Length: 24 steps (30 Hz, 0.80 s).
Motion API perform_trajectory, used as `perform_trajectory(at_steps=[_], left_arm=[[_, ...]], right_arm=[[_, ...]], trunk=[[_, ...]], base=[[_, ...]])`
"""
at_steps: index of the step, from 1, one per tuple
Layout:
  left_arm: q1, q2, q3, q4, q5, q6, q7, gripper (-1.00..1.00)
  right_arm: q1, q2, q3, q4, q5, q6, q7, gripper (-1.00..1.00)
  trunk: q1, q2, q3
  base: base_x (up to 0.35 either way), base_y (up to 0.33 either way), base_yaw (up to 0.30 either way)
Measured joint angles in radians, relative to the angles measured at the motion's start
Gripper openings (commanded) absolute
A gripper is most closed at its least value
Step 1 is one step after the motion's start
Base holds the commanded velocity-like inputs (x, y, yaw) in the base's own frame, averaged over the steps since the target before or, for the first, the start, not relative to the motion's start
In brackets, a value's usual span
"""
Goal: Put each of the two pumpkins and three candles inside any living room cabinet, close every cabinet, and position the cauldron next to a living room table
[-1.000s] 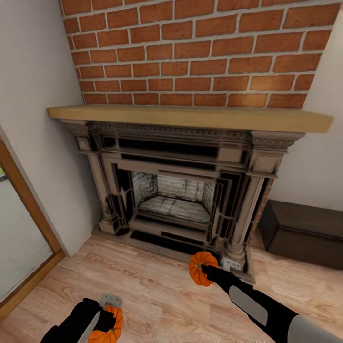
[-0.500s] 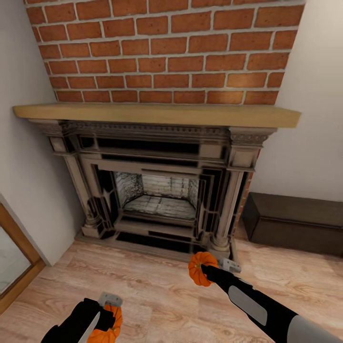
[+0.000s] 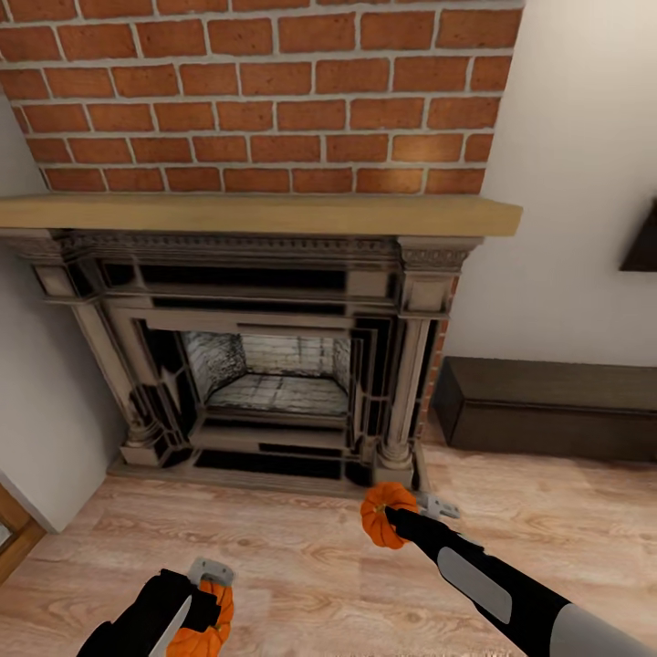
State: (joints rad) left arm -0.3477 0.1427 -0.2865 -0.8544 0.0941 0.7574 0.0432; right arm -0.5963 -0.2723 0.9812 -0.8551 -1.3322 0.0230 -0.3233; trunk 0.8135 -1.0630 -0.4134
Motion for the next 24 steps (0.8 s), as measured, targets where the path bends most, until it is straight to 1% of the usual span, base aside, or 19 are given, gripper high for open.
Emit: perform_trajectory(at_steps=[24], left_arm=[[0.0, -0.001, -0.008, 0.002, -0.002, -0.001, 0.001, -1.0]], right_arm=[[0.0, 0.002, 0.0, 0.006, 0.001, 0.0, 0.0, -1.0]], trunk=[[0.0, 0.0, -0.022]], base=[[0.0, 0.0, -0.229]])
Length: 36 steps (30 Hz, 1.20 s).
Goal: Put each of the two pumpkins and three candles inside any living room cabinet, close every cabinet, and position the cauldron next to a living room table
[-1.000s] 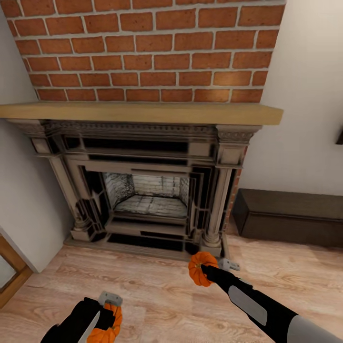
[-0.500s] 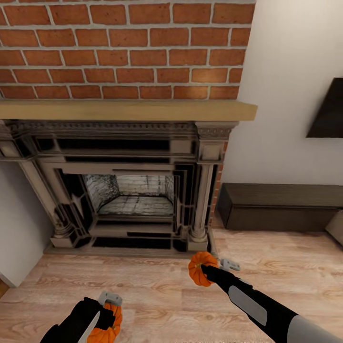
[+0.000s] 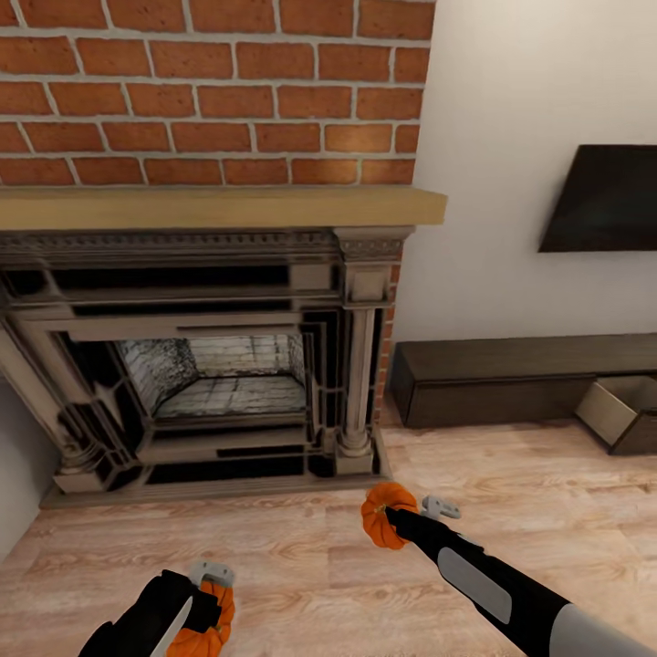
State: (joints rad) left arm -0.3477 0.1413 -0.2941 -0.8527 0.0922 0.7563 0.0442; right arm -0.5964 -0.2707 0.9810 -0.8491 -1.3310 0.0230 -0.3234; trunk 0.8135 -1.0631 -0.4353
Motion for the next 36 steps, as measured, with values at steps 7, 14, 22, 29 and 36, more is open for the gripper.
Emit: perform_trajectory(at_steps=[7, 14, 22, 29, 36], left_arm=[[0.0, 0.0, -0.001, 0.0, -0.001, 0.0, 0.0, -1.0], [0.0, 0.0, -0.002, 0.0, -0.001, 0.0, 0.0, -1.0], [0.0, 0.0, -0.001, 0.004, -0.002, 0.0, 0.001, -1.0], [0.0, 0.0, 0.006, 0.002, 0.001, -0.002, 0.001, -1.0], [-0.007, 0.0, 0.055, 0.0, 0.006, -0.006, 0.002, -1.0]], right_arm=[[0.0, 0.0, 0.0, 0.0, -0.001, 0.0, 0.0, -1.0], [0.0, 0.0, 0.0, 0.0, -0.001, 0.0, 0.0, -1.0], [0.0, -0.001, -0.001, 0.0, -0.002, 0.0, -0.003, -1.0], [0.0, -0.003, -0.002, 0.0, -0.003, -0.015, -0.014, -1.0], [0.001, -0.002, -0.004, 0.0, -0.039, -0.076, -0.265, -1.0]], trunk=[[0.0, 0.0, -0.006], [0.0, 0.0, -0.013], [0.0, 0.0, -0.017], [0.0, 0.0, -0.018], [0.0, 0.0, -0.018]], base=[[0.0, 0.0, -0.229], [0.0, 0.0, -0.229], [0.0, 0.0, -0.236], [0.0, 0.0, -0.262], [0.0, 0.0, -0.268]])
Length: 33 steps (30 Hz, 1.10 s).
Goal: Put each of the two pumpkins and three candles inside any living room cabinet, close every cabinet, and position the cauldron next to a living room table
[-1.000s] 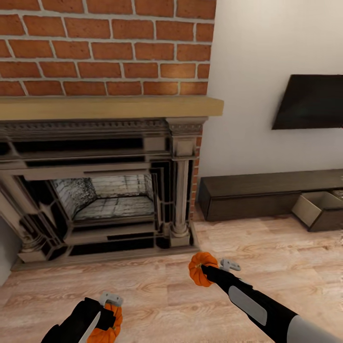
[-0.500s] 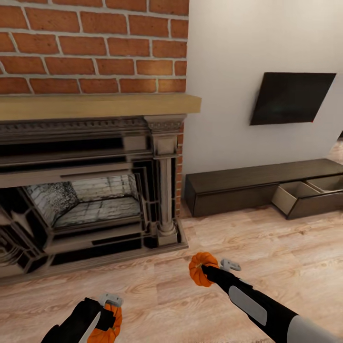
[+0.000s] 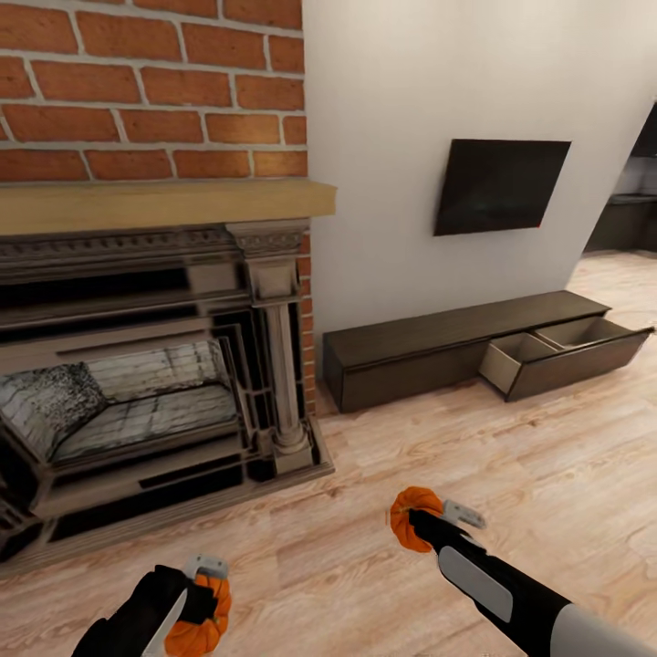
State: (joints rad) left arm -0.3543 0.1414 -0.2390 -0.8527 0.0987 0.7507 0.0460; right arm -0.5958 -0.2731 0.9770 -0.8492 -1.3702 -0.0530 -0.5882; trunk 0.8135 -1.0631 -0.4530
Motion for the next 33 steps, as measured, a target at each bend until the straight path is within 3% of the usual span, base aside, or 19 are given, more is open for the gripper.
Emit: perform_trajectory(at_steps=[3, 9, 13, 19, 26, 29, 31, 33], left_arm=[[-0.004, -0.001, 0.027, 0.004, 0.001, -0.011, 0.0, -1.0], [-0.006, -0.012, 0.039, 0.007, 0.003, -0.042, 0.001, -1.0], [-0.006, -0.014, 0.041, 0.007, 0.002, -0.043, 0.001, -1.0], [-0.006, -0.014, 0.041, 0.007, 0.002, -0.044, 0.001, -1.0], [-0.006, -0.016, 0.041, 0.008, 0.003, -0.048, 0.001, -1.0], [-0.006, -0.017, 0.043, 0.008, 0.006, -0.066, 0.003, -1.0], [-0.006, -0.03, 0.058, 0.008, 0.01, -0.074, 0.013, -1.0], [-0.006, -0.054, 0.104, 0.018, 0.009, -0.079, 0.025, -1.0]], right_arm=[[0.0, 0.0, 0.0, 0.0, -0.027, -0.007, -0.022, -1.0], [0.0, -0.001, 0.0, 0.049, -0.123, -0.021, -0.039, -1.0], [0.0, -0.001, -0.001, 0.056, -0.133, -0.022, -0.05, -1.0], [0.0, 0.003, -0.001, 0.057, -0.131, -0.049, -0.169, -1.0], [0.0, 0.006, 0.001, 0.057, -0.123, -0.068, -0.19, -1.0], [0.0, 0.025, 0.002, 0.057, -0.118, -0.067, -0.186, -1.0], [0.0, 0.05, 0.003, 0.058, -0.094, -0.066, -0.183, -1.0], [-0.001, 0.059, 0.002, 0.061, -0.034, -0.068, -0.183, -1.0]], trunk=[[0.0, 0.0, 0.0], [0.0, 0.0, 0.0], [0.0, 0.0, 0.0], [0.0, 0.0, -0.002], [0.0, 0.0, -0.005], [0.0, 0.0, -0.006], [0.0, 0.0, -0.007], [0.0, 0.0, -0.008]], base=[[0.0, 0.0, -0.27], [0.0, 0.0, -0.27], [0.0, 0.0, -0.259], [0.0, 0.0, -0.244], [0.0, 0.0, -0.223], [0.0, 0.0, -0.195], [0.0, 0.0, -0.18], [0.0, 0.0, -0.175]])
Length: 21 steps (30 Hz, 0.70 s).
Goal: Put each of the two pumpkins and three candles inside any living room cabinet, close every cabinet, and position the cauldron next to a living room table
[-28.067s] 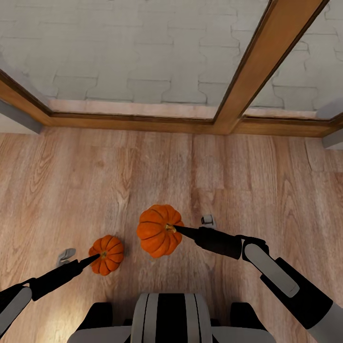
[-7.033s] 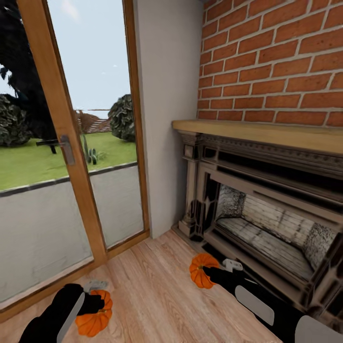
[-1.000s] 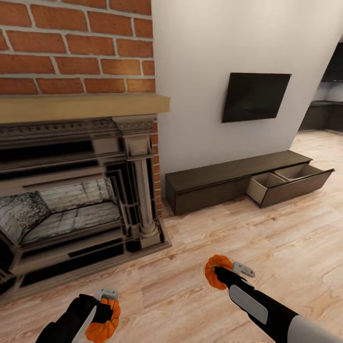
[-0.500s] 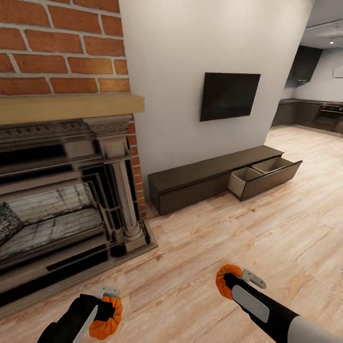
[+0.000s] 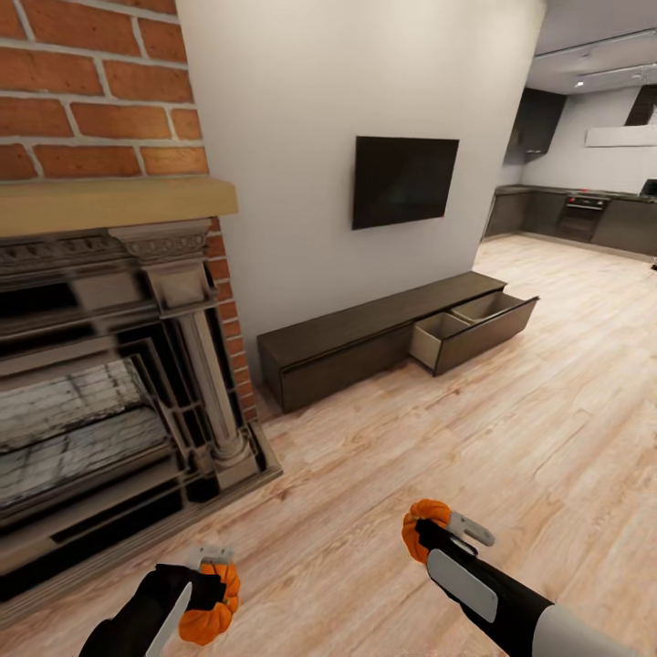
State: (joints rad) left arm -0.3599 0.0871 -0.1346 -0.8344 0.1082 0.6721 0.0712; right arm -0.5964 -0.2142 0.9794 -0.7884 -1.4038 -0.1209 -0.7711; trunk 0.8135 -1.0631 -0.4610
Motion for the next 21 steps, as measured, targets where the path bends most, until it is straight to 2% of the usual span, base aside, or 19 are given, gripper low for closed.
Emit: perform_trajectory(at_steps=[3, 6, 7, 9, 10, 12, 13, 14, 15, 18, 21], left_arm=[[0.0, -0.03, 0.04, 0.033, -0.001, -0.027, 0.02, -1.0], [0.0, -0.051, 0.053, 0.069, -0.001, -0.074, 0.056, -1.0], [0.0, -0.057, 0.059, 0.1, -0.001, -0.091, 0.076, -1.0], [0.0, -0.071, 0.065, 0.136, 0.023, -0.118, 0.092, -1.0], [0.0, -0.083, 0.065, 0.153, 0.043, -0.136, 0.103, -1.0], [0.0, -0.092, 0.068, 0.195, 0.049, -0.158, 0.123, -1.0], [0.0, -0.1, 0.068, 0.242, 0.055, -0.194, 0.143, -1.0], [0.0, -0.106, 0.069, 0.272, 0.059, -0.232, 0.158, -1.0], [0.0, -0.113, 0.07, 0.301, 0.058, -0.277, 0.176, -1.0], [0.0, -0.133, 0.071, 0.388, 0.061, -0.384, 0.246, -1.0], [0.0, -0.141, 0.071, 0.433, 0.062, -0.425, 0.289, -1.0]], right_arm=[[0.0, 0.003, 0.0, 0.001, 0.043, 0.0, 0.001, -1.0], [0.0, 0.003, 0.0, 0.011, 0.055, -0.006, 0.006, -1.0], [0.0, 0.006, -0.001, 0.039, 0.057, -0.013, 0.009, -1.0], [0.001, 0.01, -0.001, 0.112, 0.055, -0.02, 0.026, -1.0], [0.0, 0.017, -0.001, 0.179, 0.056, -0.02, 0.063, -1.0], [0.0, 0.035, -0.003, 0.297, 0.052, -0.023, 0.141, -1.0], [0.0, 0.055, -0.003, 0.386, 0.056, -0.02, 0.205, -1.0], [0.0, 0.071, -0.006, 0.449, 0.043, -0.023, 0.245, -1.0], [-0.001, 0.088, -0.004, 0.494, 0.059, -0.021, 0.276, -1.0], [-0.001, 0.124, -0.003, 0.572, 0.061, -0.024, 0.325, -1.0], [-0.001, 0.135, -0.001, 0.595, 0.066, -0.041, 0.339, -1.0]], trunk=[[0.0, 0.0, -0.001], [0.0, 0.0, -0.003], [0.0, 0.0, -0.003], [0.0, 0.0, -0.004], [0.0, 0.0, -0.005], [0.0, 0.0, -0.006], [0.0, 0.0, -0.006], [0.0, 0.0, -0.007], [0.0, 0.0, -0.007], [0.0, 0.0, -0.009], [0.0, 0.0, -0.011]], base=[[0.0, 0.0, -0.173], [0.0, 0.0, -0.172], [0.0, 0.0, -0.172], [0.0, 0.0, -0.172], [0.0, 0.0, -0.172], [0.0, 0.0, -0.172], [0.0, 0.0, -0.171], [0.0, 0.0, -0.17], [0.0, 0.0, -0.169], [0.0, 0.0, -0.168], [0.0, 0.0, -0.167]])
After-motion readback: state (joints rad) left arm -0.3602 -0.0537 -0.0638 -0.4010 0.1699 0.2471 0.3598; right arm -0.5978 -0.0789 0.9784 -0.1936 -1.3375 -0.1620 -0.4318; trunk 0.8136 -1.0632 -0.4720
